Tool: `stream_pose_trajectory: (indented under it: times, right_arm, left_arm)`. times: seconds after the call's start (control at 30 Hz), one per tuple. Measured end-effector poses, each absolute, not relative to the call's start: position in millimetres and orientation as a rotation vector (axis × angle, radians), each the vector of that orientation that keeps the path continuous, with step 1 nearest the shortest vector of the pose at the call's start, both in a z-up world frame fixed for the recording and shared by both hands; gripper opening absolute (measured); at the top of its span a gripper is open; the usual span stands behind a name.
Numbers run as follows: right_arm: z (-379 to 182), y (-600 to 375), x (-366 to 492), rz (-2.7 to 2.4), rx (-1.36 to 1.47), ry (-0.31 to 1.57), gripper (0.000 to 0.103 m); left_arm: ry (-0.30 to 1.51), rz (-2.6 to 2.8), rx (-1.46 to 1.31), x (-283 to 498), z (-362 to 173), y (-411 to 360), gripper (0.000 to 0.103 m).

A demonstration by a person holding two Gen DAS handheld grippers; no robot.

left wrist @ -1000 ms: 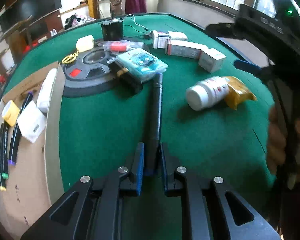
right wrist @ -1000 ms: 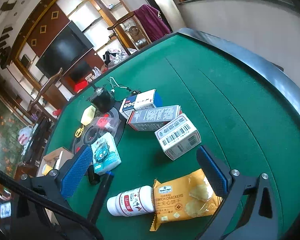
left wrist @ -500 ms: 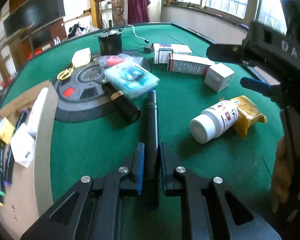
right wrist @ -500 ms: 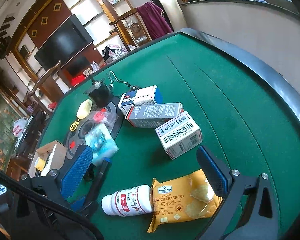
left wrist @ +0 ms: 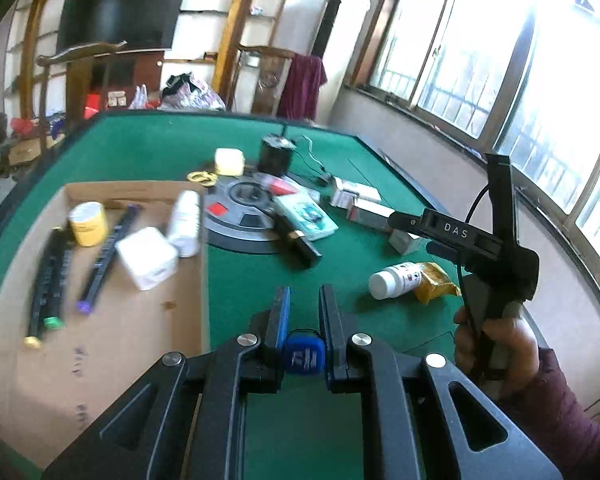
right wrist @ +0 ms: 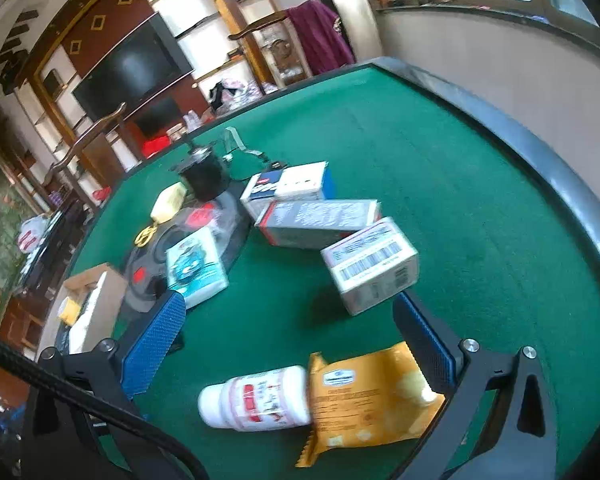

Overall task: Organize objects
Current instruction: 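Carry the blue-capped marker into the tray with the left tool while the right tool carries the black tube there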

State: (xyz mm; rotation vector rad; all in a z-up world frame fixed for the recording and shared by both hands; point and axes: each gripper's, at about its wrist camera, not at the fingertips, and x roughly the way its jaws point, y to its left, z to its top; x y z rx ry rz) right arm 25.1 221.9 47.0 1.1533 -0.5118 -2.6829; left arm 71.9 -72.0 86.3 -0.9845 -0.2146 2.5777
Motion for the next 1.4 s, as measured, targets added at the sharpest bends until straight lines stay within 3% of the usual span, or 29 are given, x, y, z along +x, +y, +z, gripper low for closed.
stream_pose_trajectory:
  times: [0.2, 0.37, 0.47, 0.53, 0.57, 0.77, 0.8, 0.83, 0.9, 1.17, 1.4]
  right_arm:
    - [60, 184, 25, -2.555, 1.235, -0.437, 0.103]
    - [61, 129, 12, -2.488, 1.343, -0.179, 0.102]
    - [50, 101, 0, -2.48, 1.419, 0.001, 0.088]
    - [36, 90, -9, -2.446, 1.493, 0.043, 0.064]
    - [28, 86, -14, -2.429, 1.537, 0.054, 0.059]
    - [21, 75, -30, -2.479, 1.542, 0.073, 0.056]
    - [20, 74, -31, -2.484, 1.54, 0.082, 0.05]
    - [20, 72, -32, -2.502, 1.532, 0.101, 0.032]
    - [22, 71, -30, -2.522, 1.518, 0.11, 0.015]
    - [48, 88, -8, -2.497, 1.429, -0.131, 0.015]
    - [83, 66, 28, -2.393, 1.319, -0.192, 0.015]
  left_arm:
    - [-0.313, 2.591, -0.907, 87, 101, -109, 0.011]
    - [-0.387, 2.579, -0.82, 97, 108, -133, 0.011]
    - [-0.423, 2.554, -0.785, 102, 109, -148, 0.011]
    - [-0.442, 2.533, -0.768, 106, 108, -159, 0.011]
    - [-0.451, 2.523, -0.756, 107, 107, -164, 0.011]
    - [-0.501, 2.492, -0.702, 113, 105, -190, 0.011]
    - [-0.509, 2.495, -0.699, 114, 105, -195, 0.011]
    - [-0.515, 2.501, -0.696, 115, 104, -198, 0.011]
    - [-0.529, 2.517, -0.694, 116, 104, -207, 0.011]
    - [-0.606, 2.567, -0.711, 120, 97, -238, 0.011]
    - [-0.567, 2.598, -0.787, 113, 98, -241, 0.011]
